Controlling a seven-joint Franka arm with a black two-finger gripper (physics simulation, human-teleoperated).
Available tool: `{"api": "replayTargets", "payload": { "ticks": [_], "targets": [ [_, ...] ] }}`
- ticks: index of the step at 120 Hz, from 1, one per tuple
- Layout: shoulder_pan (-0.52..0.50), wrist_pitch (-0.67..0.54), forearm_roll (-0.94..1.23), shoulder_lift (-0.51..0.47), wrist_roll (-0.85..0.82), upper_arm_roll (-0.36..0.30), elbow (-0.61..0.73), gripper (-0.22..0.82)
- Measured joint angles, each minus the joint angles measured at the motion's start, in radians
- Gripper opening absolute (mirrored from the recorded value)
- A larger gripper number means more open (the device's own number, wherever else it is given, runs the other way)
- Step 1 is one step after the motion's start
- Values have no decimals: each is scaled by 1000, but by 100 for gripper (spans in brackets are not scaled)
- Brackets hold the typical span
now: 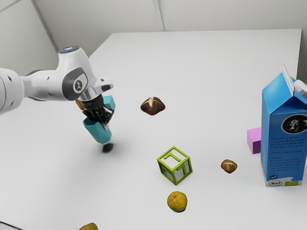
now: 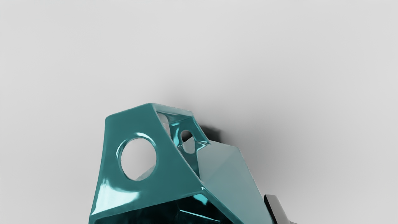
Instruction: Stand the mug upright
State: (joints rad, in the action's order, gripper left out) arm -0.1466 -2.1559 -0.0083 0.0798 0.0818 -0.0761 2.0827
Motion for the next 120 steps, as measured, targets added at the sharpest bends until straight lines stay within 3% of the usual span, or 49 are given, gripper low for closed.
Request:
{"api": "replayTargets", "payload": {
  "ticks": [63, 91, 120],
  "targets": [
    [-7, -81, 20, 99, -129, -16, 0, -18],
    [-5, -81, 9, 66, -150, -23, -1, 30],
    [14, -43, 7, -3, -160, -24, -13, 51]
  ]
}}
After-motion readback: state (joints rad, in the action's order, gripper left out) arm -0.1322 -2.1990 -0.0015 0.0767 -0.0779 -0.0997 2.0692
